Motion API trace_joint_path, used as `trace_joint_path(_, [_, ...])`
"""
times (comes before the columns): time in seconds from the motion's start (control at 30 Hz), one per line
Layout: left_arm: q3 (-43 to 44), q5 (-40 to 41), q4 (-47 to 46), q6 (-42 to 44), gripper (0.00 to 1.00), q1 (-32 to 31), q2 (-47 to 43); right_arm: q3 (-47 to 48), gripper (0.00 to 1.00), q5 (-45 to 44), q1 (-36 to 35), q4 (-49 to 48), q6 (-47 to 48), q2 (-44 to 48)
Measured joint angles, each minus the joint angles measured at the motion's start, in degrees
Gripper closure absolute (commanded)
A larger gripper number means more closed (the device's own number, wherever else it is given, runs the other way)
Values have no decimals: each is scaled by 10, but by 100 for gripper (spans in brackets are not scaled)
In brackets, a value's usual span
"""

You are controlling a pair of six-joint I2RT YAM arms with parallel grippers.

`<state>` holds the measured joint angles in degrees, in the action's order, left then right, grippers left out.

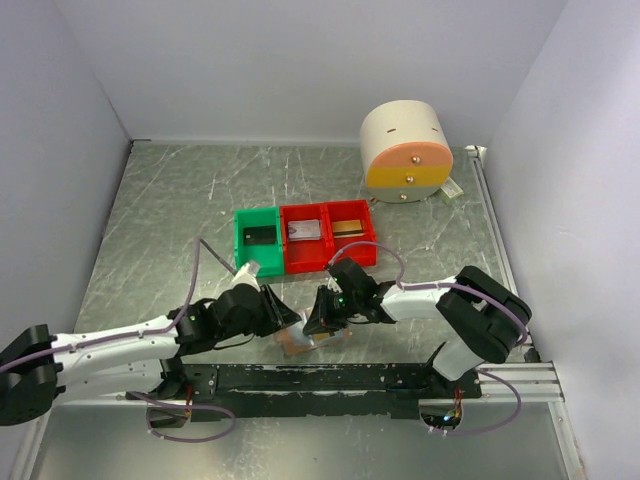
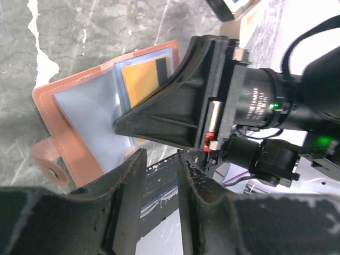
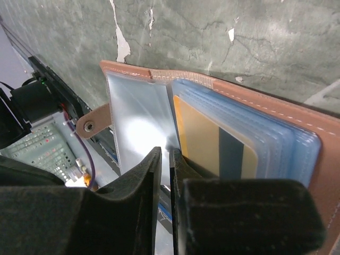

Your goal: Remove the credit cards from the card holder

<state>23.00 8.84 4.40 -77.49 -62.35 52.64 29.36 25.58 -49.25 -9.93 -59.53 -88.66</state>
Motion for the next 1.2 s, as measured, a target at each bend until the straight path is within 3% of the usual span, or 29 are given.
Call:
trace_joint_path(0.17, [-46, -4, -63, -31, 72, 0, 43, 11, 87, -6, 0, 19, 7, 0])
trace_joint_path(0.57, [-101, -4, -138, -61, 74, 8, 101, 117, 80, -100, 0, 182, 71, 80])
trace_joint_path(0.8, [-49, -3, -93, -33, 68, 8, 118, 141, 75, -186, 8, 281, 109, 123])
trace_joint_path(1.2, [41, -52, -94, 60, 63, 9, 220, 99, 75, -161, 25, 297, 137, 94])
